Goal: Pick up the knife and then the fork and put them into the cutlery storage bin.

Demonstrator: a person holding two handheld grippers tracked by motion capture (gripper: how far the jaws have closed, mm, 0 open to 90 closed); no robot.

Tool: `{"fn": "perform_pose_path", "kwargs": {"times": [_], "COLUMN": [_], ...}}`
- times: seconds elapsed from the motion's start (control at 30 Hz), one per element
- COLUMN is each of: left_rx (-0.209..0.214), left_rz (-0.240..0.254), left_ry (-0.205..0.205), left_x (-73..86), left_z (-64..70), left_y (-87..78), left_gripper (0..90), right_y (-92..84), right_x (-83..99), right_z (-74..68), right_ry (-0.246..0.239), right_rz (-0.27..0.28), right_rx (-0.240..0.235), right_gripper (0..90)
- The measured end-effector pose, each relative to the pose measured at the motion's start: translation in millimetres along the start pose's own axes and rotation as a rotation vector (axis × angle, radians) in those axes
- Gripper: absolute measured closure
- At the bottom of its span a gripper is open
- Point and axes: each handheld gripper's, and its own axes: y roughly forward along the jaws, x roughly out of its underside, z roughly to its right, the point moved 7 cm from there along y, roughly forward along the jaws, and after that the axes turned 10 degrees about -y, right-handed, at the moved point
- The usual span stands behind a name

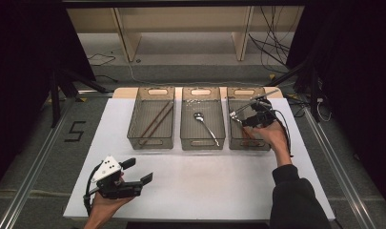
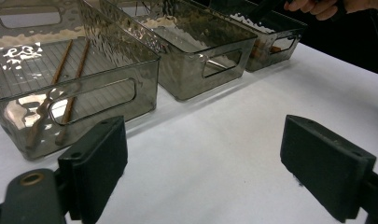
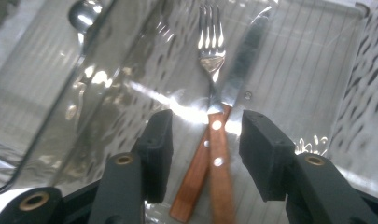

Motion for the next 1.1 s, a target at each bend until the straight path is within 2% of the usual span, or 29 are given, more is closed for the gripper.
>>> {"fn": "perform_pose_path", "kwargs": {"times": [0.1, 0.3, 0.4, 0.57, 0.7, 0.8, 0.93, 1.1], "left_rx": [0.0, 0.0, 0.0, 0.006, 0.015, 0.018, 0.025, 0.028], "left_rz": [-0.002, 0.001, 0.001, -0.003, -0.001, -0.002, 0.006, -0.001], "left_ry": [0.002, -0.001, -0.001, -0.007, -0.018, -0.023, -0.037, -0.032], "left_x": [0.1, 0.1, 0.1, 0.1, -0.2, -0.4, -1.1, -0.5], "left_z": [-0.1, 0.0, 0.0, -0.1, 0.4, -0.3, 0.0, 0.4], "left_y": [-0.1, 0.5, 0.5, 0.2, 0.1, -0.1, -0.2, -0.2], "left_gripper": [14.6, 14.6, 14.6, 14.6, 14.6, 14.6, 14.6, 14.6], "right_y": [-4.5, -14.9, -22.8, -39.1, -50.2, -56.4, -62.5, -67.2], "right_x": [-1.0, -1.8, -1.6, 1.0, 5.0, 11.1, 20.3, 29.6], "right_z": [-1.2, -10.2, -17.4, -36.2, -51.7, -63.2, -78.9, -90.8], "right_ry": [-0.008, -0.024, -0.027, -0.064, -0.069, -0.089, -0.113, -0.132], "right_rz": [0.02, 0.072, 0.117, 0.197, 0.265, 0.297, 0.343, 0.383], "right_rx": [0.006, -0.029, -0.054, -0.085, -0.132, -0.133, -0.16, -0.172], "right_gripper": [50.8, 42.8, 39.9, 35.0, 32.7, 32.1, 30.5, 29.5]}}
